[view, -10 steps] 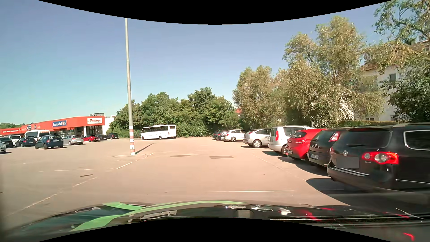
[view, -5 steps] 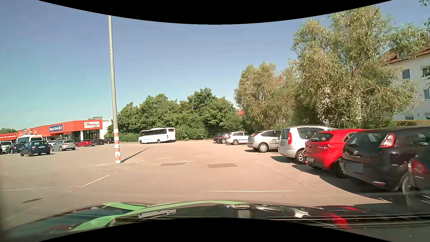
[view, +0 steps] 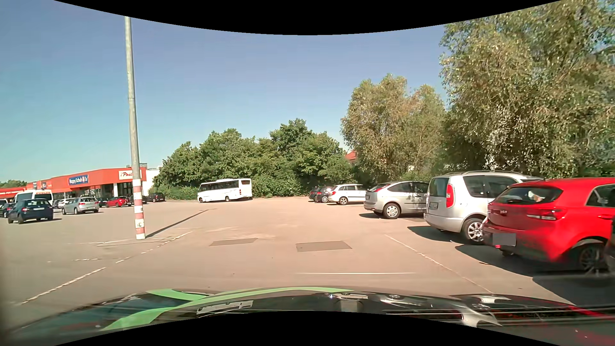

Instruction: Follow the waypoints while adhering to traffic rules and regulations

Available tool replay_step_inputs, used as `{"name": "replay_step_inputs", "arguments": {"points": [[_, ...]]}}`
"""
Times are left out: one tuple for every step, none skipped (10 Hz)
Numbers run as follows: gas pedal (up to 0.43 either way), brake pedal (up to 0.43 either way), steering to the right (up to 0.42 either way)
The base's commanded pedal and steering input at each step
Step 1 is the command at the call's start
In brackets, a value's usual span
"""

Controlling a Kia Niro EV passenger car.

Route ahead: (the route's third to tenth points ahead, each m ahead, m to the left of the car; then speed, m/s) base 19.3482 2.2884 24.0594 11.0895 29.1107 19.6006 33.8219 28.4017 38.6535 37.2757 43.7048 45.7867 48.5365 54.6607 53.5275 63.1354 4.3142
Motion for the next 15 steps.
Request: {"name": "replay_step_inputs", "arguments": {"points": [[0.0,0.0,-0.049],[0.0,0.0,-0.05],[0.0,0.0,-0.05],[0.0,0.0,-0.05],[0.0,0.0,-0.05],[0.0,0.0,-0.05],[0.0,0.0,-0.049],[0.0,0.0,-0.046],[0.0,0.0,-0.043],[0.0,0.0,-0.042],[0.0,0.0,-0.042],[0.0,0.0,-0.042],[0.0,0.0,-0.042],[0.0,0.0,-0.043],[0.0,0.0,-0.047]]}}
